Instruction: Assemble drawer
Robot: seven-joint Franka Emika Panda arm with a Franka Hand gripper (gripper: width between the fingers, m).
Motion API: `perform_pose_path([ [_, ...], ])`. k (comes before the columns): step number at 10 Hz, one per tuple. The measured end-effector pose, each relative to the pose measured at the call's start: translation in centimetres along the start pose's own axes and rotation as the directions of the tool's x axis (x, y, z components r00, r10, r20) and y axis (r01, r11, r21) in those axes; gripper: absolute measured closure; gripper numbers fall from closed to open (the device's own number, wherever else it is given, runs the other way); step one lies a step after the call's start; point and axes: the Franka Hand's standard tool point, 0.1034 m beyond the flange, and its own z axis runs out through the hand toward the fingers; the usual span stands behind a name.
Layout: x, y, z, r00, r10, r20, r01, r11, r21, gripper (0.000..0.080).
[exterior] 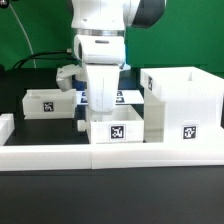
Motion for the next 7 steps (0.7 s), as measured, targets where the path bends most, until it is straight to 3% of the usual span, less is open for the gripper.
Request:
perform_pose_path([
  [7, 0.89, 0.42, 0.32, 1.000, 0.027, -0.008, -0.027, 1.000, 0.001, 0.0757],
])
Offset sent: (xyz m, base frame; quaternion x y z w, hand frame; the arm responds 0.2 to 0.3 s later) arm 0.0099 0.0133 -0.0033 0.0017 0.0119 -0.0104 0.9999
